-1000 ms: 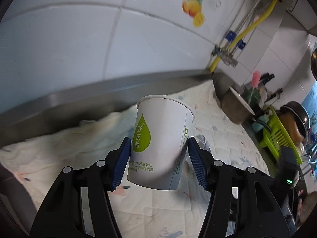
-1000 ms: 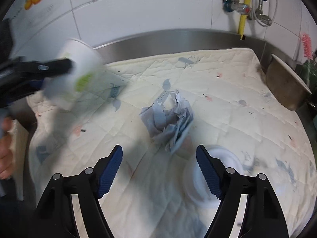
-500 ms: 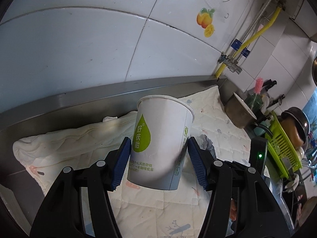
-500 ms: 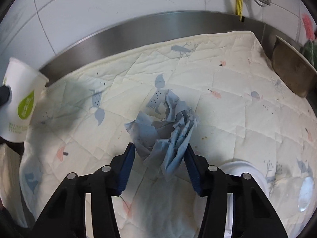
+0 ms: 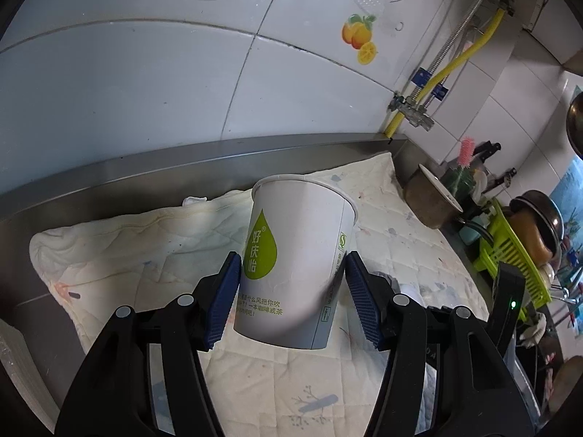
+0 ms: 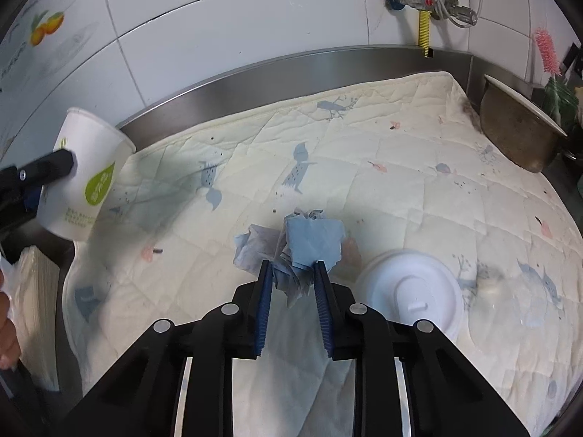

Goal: Collect trash
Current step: 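Grasp the white paper cup with the left gripper while the right grasps the blue tissue, then carry the paper cup and blue tissue over the green basket and release both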

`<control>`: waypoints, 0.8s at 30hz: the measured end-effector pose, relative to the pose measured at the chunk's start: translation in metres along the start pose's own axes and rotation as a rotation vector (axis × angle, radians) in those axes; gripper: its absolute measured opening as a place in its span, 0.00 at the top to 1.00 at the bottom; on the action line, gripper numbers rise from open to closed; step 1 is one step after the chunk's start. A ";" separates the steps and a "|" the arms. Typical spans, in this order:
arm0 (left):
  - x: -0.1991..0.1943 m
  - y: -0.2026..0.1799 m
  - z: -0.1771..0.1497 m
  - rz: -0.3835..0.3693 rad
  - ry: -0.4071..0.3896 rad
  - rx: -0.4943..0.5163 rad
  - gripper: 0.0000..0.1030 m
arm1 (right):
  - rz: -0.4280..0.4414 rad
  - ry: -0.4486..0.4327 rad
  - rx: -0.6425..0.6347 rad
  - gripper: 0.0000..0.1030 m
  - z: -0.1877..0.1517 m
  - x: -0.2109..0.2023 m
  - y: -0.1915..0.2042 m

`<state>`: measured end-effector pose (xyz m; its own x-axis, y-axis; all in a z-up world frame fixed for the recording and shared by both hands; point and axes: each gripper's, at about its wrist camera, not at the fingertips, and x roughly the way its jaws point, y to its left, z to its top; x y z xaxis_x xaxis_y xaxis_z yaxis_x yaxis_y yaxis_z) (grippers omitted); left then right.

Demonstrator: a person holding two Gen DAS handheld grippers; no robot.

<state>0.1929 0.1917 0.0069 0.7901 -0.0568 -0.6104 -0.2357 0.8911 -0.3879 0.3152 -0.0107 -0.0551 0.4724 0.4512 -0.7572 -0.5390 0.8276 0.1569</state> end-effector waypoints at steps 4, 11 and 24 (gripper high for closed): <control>-0.007 0.000 -0.002 -0.006 -0.001 -0.002 0.44 | 0.008 -0.011 0.013 0.79 -0.013 -0.011 0.000; -0.016 -0.011 -0.012 -0.018 0.004 0.025 0.44 | 0.039 -0.046 0.025 0.80 -0.042 -0.047 0.003; -0.028 -0.084 -0.056 -0.157 0.055 0.121 0.44 | -0.020 -0.209 0.182 0.80 -0.152 -0.195 -0.048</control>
<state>0.1589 0.0931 0.0184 0.7786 -0.2207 -0.5874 -0.0399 0.9168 -0.3974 0.1430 -0.1889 -0.0115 0.6252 0.4776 -0.6172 -0.4031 0.8748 0.2687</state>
